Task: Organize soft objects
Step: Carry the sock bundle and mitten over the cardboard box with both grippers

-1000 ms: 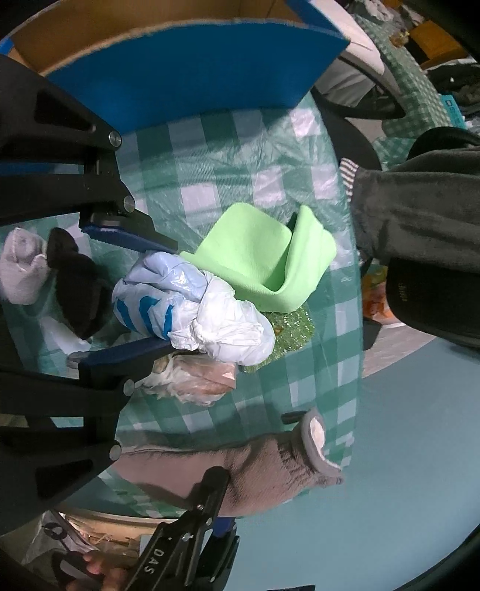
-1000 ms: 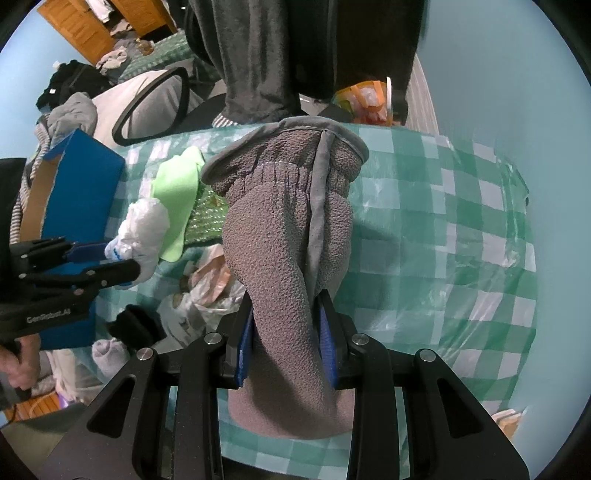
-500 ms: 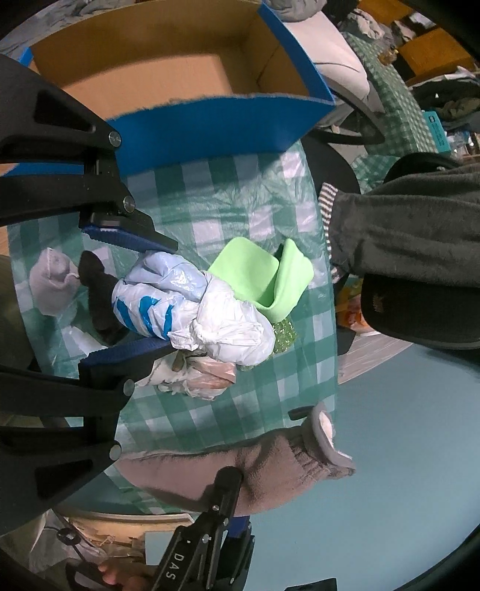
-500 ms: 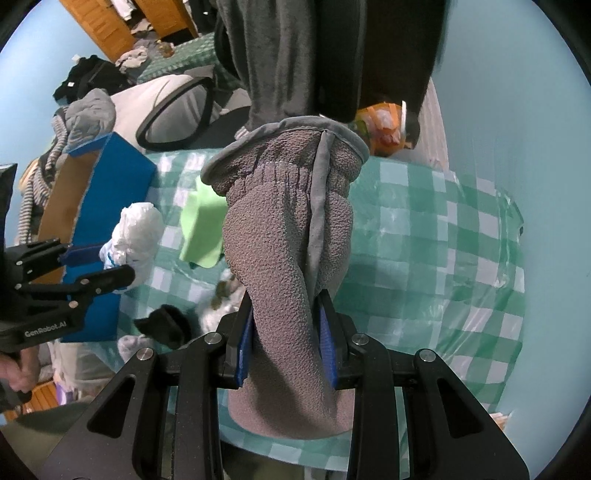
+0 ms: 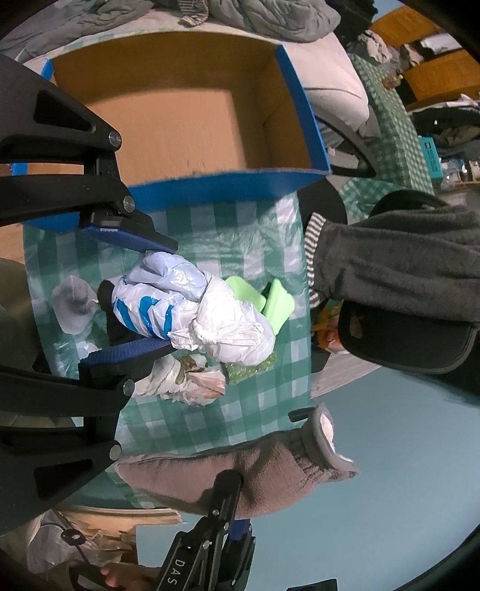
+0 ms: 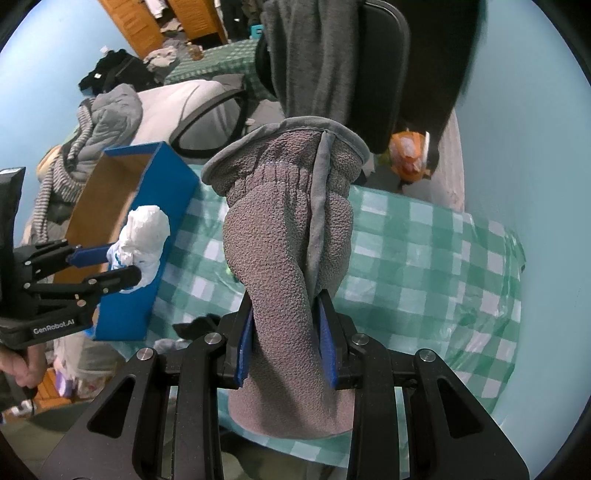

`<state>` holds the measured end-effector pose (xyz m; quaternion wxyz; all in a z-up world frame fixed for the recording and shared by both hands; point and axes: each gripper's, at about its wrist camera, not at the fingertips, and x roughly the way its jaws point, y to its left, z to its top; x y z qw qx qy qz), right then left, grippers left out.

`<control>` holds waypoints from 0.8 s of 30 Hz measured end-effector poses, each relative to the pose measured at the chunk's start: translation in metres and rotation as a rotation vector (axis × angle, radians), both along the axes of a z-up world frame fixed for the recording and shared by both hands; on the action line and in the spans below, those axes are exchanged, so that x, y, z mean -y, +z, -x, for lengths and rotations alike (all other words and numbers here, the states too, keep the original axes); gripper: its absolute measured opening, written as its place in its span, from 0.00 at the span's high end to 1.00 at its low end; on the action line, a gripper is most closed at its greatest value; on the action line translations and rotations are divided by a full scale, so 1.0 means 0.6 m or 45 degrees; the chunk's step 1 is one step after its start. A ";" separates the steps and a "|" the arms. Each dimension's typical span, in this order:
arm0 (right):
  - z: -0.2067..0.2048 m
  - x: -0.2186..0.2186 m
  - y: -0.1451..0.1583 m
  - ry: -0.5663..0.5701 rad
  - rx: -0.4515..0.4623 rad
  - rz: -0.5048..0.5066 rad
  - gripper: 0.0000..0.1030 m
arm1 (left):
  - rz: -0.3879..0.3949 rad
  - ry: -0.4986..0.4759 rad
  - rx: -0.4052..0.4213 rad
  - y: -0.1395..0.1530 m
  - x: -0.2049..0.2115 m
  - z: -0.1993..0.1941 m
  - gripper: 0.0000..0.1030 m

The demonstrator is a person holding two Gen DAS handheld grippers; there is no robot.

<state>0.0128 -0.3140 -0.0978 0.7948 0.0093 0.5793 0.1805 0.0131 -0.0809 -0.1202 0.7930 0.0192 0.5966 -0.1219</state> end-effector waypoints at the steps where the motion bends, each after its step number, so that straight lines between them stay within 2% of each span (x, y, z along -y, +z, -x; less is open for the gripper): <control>1: 0.000 -0.003 0.002 0.008 0.003 -0.001 0.71 | 0.000 0.004 0.005 0.002 -0.003 0.001 0.55; 10: -0.010 -0.042 0.030 0.094 0.044 -0.022 0.71 | 0.002 0.060 0.039 0.021 -0.046 0.008 0.55; 24: -0.024 -0.135 0.046 0.238 0.067 -0.064 0.71 | 0.001 0.189 0.043 0.022 -0.122 0.025 0.55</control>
